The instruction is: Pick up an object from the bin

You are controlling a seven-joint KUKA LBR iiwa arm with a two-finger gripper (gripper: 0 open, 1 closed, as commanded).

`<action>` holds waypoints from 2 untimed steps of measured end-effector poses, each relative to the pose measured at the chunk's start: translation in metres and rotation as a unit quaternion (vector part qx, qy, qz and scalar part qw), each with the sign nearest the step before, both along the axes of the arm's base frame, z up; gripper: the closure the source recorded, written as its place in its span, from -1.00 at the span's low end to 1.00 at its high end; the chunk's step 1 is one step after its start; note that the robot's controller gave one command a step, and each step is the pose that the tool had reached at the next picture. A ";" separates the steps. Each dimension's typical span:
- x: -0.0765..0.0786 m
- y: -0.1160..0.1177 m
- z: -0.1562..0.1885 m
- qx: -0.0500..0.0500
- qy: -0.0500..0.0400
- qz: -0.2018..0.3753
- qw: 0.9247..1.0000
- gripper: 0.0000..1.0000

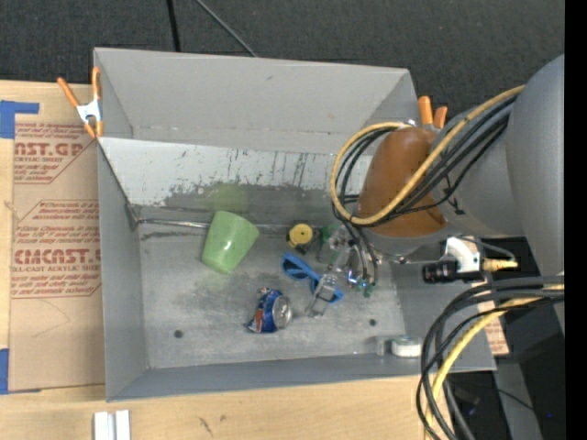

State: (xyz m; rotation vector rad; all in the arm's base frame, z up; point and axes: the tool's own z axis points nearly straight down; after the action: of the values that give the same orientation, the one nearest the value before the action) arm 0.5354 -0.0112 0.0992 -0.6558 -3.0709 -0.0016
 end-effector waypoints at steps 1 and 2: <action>-0.014 0.002 -0.031 0.000 0.001 -0.104 0.995 -1.00; -0.014 0.002 -0.031 0.000 0.001 -0.104 0.995 -1.00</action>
Offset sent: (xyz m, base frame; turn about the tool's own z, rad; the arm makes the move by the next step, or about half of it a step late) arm -0.0128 0.0013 -0.0292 0.2085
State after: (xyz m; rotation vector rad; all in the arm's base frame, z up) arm 0.5218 -0.0091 0.0684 -0.9699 -2.9852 -0.0001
